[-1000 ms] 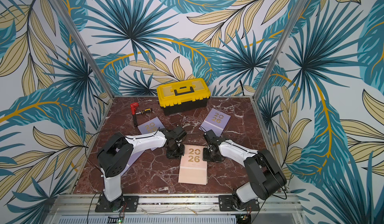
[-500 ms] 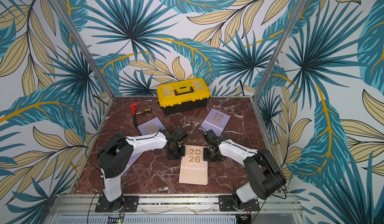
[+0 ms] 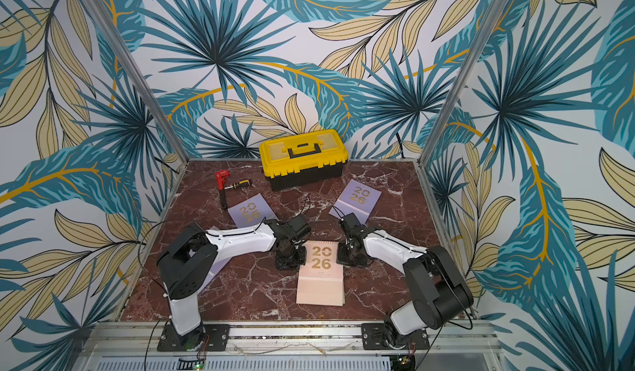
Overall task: Stack the calendars
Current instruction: Adjust the calendars at the center of the board.
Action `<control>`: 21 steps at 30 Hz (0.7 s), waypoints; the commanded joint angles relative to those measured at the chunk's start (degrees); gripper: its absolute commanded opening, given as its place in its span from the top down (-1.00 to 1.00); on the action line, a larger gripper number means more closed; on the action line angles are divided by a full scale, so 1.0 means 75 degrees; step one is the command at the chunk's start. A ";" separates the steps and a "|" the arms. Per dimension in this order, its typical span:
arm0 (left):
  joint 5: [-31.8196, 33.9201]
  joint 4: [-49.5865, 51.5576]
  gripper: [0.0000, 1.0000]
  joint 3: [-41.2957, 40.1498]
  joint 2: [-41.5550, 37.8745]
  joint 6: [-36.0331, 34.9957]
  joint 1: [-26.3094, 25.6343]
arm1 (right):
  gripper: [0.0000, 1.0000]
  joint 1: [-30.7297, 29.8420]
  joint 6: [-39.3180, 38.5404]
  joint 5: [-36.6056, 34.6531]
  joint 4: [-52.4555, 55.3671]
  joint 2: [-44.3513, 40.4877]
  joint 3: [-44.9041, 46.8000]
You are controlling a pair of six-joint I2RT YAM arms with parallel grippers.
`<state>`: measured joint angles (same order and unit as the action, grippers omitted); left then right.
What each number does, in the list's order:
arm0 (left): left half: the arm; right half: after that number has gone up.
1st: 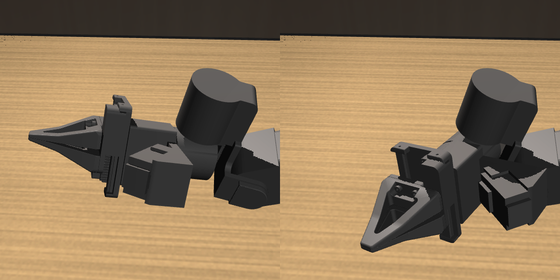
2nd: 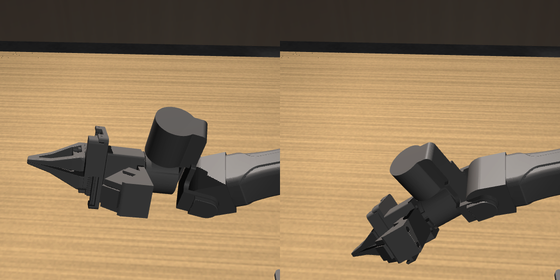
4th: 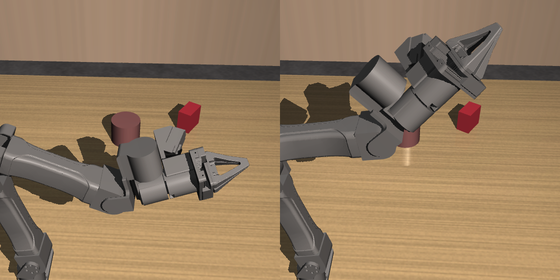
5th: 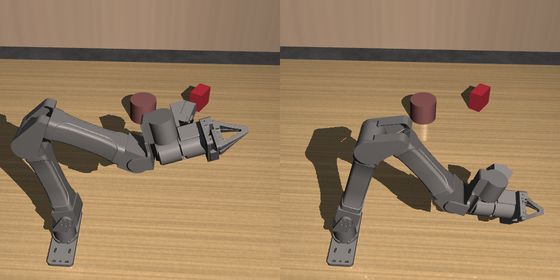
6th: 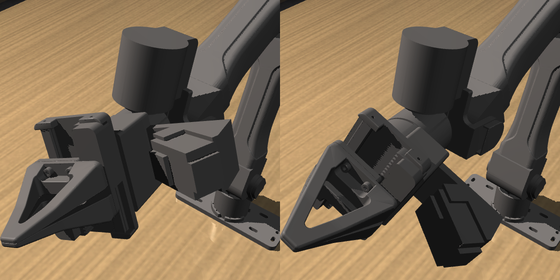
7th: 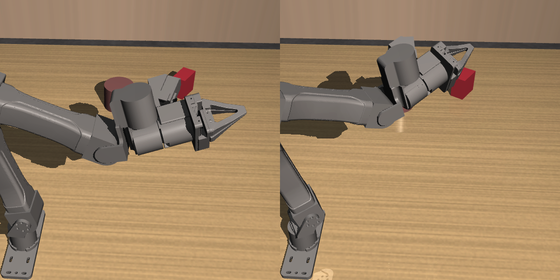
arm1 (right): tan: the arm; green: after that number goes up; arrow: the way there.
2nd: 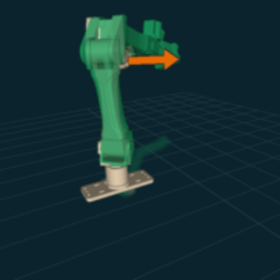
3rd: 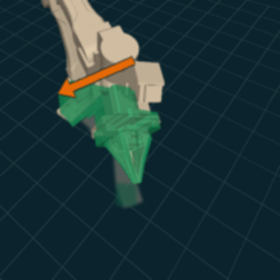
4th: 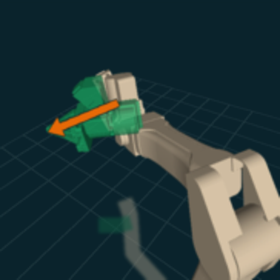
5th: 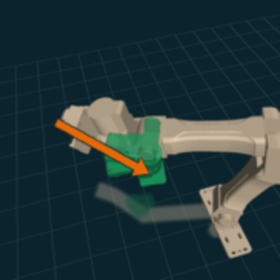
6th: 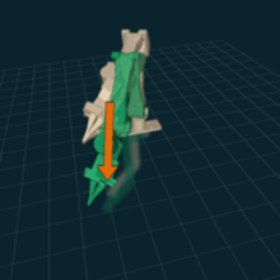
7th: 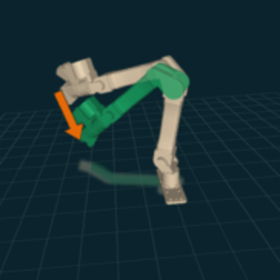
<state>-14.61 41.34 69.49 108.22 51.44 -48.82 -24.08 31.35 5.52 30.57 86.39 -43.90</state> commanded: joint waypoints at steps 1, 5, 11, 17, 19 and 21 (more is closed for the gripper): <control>-0.0134 -0.0075 1.00 -0.0120 -0.0205 0.0079 -0.0031 | 0.94 0.0047 0.0135 0.0126 -0.0174 0.0105 0.0123; -0.0152 -0.0087 1.00 -0.0153 -0.0238 0.0137 -0.0064 | 0.94 0.0091 0.0236 0.0326 -0.0428 0.0187 0.0193; -0.0148 -0.0107 1.00 -0.0114 -0.0171 0.0240 -0.0202 | 0.94 0.0100 0.0390 0.0595 -0.0746 0.0319 0.0273; -0.0103 -0.0139 1.00 -0.0083 -0.0115 0.0275 -0.0264 | 0.94 0.0102 0.0378 0.0686 -0.0704 0.0269 0.0301; -0.0124 -0.0241 1.00 -0.0108 -0.0145 0.0323 -0.0264 | 0.94 0.0105 0.0437 0.0721 -0.0712 0.0202 0.0366; -0.0190 -0.0338 1.00 -0.0159 -0.0174 0.0359 -0.0241 | 0.94 0.0143 0.0413 0.0490 -0.0493 0.0106 0.0374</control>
<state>-14.15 41.85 69.36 108.09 53.56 -49.74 -22.81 33.63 8.23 26.89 86.74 -43.18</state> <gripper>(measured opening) 0.046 0.047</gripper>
